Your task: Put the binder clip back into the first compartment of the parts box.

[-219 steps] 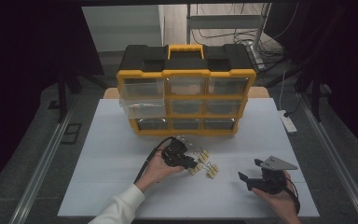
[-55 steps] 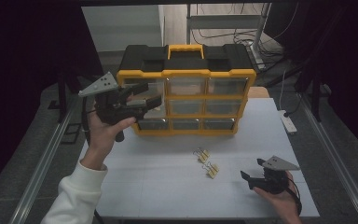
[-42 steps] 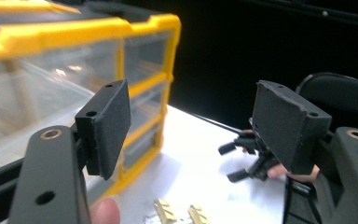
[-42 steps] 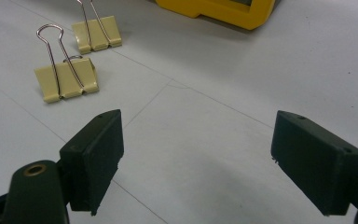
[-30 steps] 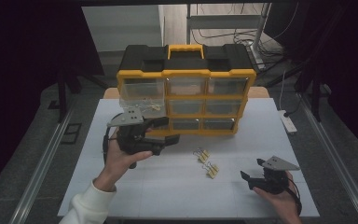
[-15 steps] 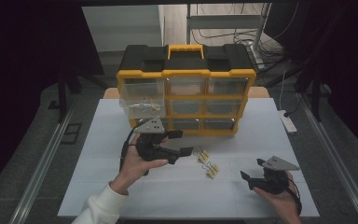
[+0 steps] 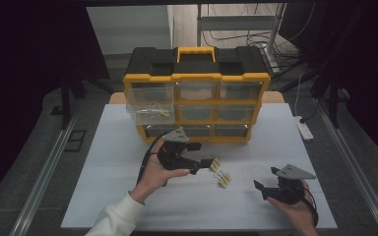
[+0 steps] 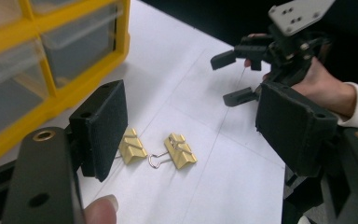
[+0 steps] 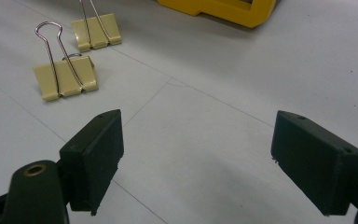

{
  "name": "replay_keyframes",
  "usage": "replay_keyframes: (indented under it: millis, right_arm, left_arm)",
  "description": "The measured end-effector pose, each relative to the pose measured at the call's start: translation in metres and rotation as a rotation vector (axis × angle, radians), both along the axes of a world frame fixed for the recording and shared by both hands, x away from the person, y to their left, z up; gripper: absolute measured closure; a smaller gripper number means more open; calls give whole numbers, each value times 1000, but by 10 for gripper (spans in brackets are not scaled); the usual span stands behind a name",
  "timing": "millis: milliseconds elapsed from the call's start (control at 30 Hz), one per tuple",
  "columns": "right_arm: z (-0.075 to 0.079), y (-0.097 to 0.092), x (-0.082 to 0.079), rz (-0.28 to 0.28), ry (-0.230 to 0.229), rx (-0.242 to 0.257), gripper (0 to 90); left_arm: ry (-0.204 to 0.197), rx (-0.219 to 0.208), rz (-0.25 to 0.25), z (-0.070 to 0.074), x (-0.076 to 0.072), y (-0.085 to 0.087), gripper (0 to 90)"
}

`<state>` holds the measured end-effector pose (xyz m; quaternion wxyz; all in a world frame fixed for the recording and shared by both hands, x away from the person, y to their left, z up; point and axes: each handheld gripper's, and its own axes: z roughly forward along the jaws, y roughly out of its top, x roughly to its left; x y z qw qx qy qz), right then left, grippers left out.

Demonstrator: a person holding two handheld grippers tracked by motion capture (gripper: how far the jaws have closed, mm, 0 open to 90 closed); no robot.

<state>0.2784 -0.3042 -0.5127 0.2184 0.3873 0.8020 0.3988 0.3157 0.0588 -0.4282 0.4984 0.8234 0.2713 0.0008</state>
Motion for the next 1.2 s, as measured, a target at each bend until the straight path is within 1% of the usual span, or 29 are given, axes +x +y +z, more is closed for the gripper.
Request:
replay_keyframes:
  millis: [167,300,333,367,467,500,533,633,667,700,800,900,1067,1200]
  right_arm:
    - [0,-1,0,0,-4,11,174]
    - [0,-1,0,0,-4,10,174]
    - [0,-1,0,2,-4,11,174]
    - [0,-1,0,1,-3,11,174]
    - [0,0,0,0,-1,11,174]
    - [0,0,0,-1,1,12,174]
    - [0,0,0,-2,0,11,174]
    - [0,-1,0,-2,-2,12,174]
    - [0,-1,0,-2,-3,12,174]
    - [0,-1,0,-2,-3,12,174]
    - [0,-1,0,0,-5,10,174]
    - [0,-1,1,-1,-4,9,174]
    - [0,-1,0,1,-3,10,173]
    - [0,-1,1,1,-1,9,173]
  left_arm:
    - [24,56,-4,-12,7,-10,249]
    - [49,78,8,-20,12,-14,245]
    - [49,78,8,-20,12,-14,244]
    - [54,91,18,-23,15,-14,244]
    - [72,103,37,-28,20,-16,243]
    - [74,110,36,-30,22,-16,242]
    - [74,113,35,-32,23,-17,241]
    - [92,119,43,-38,28,-20,239]
    - [104,121,52,-40,30,-21,238]
    - [104,121,52,-40,30,-21,238]
    - [126,122,75,-47,38,-23,242]
    - [167,126,106,-54,48,-27,245]
    - [187,151,123,-64,58,-31,249]
    - [212,154,145,-72,64,-35,255]
